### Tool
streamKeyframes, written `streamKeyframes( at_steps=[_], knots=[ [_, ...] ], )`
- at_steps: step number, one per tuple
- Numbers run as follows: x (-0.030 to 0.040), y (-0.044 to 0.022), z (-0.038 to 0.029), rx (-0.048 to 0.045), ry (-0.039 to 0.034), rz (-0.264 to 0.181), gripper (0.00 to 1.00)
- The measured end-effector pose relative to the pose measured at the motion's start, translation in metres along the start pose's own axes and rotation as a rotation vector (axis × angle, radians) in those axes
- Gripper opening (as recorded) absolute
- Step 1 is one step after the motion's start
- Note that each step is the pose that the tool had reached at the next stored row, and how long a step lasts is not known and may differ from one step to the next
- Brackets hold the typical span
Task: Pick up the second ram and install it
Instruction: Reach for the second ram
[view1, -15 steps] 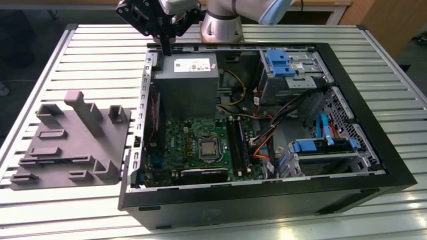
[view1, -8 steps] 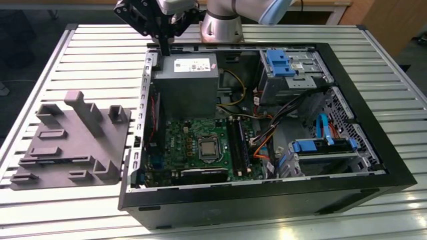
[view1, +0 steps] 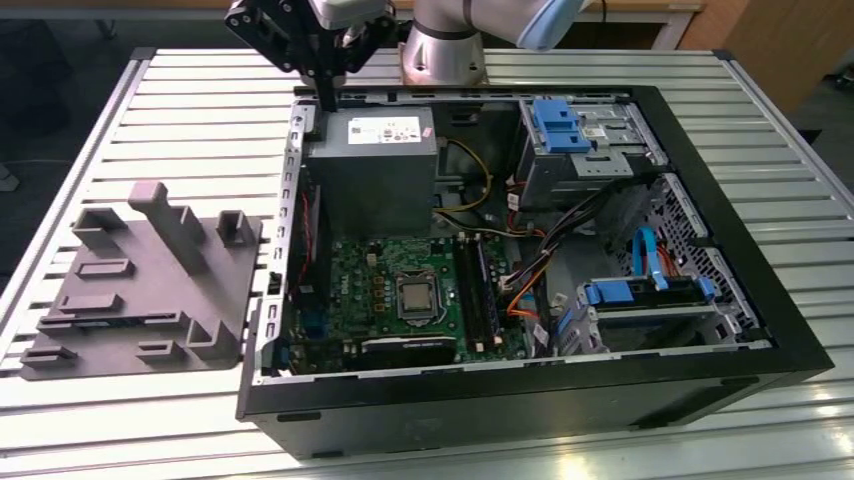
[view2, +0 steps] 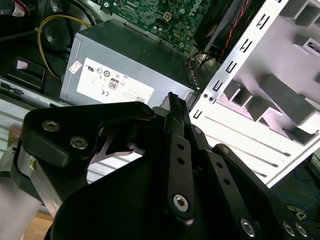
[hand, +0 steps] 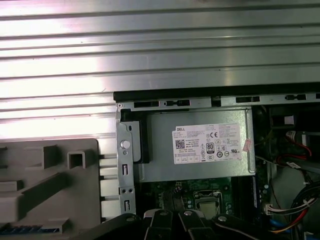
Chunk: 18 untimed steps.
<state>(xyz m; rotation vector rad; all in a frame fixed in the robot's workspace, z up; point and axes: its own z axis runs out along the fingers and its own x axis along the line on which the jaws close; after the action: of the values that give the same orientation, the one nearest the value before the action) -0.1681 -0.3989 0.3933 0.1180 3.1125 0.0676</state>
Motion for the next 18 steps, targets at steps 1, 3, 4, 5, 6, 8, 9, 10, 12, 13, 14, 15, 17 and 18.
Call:
streamKeyframes(
  at_steps=[1, 3, 4, 5, 6, 8, 9, 10, 12, 13, 14, 15, 17, 18],
  knots=[
    [0.0004, 0.0, 0.0, 0.0, 0.0, 0.0, 0.11],
    [0.0007, -0.0001, 0.0, 0.0, 0.0, 0.0, 0.11],
    [0.0012, -0.0001, 0.0, 0.0, 0.0, 0.0, 0.11],
    [0.0016, -0.0001, -0.0001, 0.0, 0.0, 0.0, 0.11],
    [0.0017, -0.0001, -0.0001, 0.0, 0.0001, 0.0, 0.11],
    [0.0021, -0.0002, -0.0001, 0.0, 0.0001, 0.0, 0.11],
    [0.0023, -0.0002, -0.0001, 0.0, 0.0, 0.0, 0.11],
    [0.0026, -0.0002, -0.0001, 0.0, 0.0, 0.0, 0.11],
    [0.0031, -0.0002, -0.0001, 0.0, 0.0, 0.0, 0.11],
    [0.0034, -0.0003, -0.0001, 0.0, 0.0, 0.0, 0.11],
    [0.0037, -0.0003, -0.0001, 0.0, 0.0, 0.0, 0.11],
    [0.0039, -0.0003, -0.0001, 0.0, 0.0, 0.0, 0.11],
    [0.0045, -0.0003, -0.0001, 0.0, 0.0, 0.0, 0.11],
    [0.0048, -0.0004, -0.0001, 0.0, 0.0, 0.0, 0.11]
  ],
)
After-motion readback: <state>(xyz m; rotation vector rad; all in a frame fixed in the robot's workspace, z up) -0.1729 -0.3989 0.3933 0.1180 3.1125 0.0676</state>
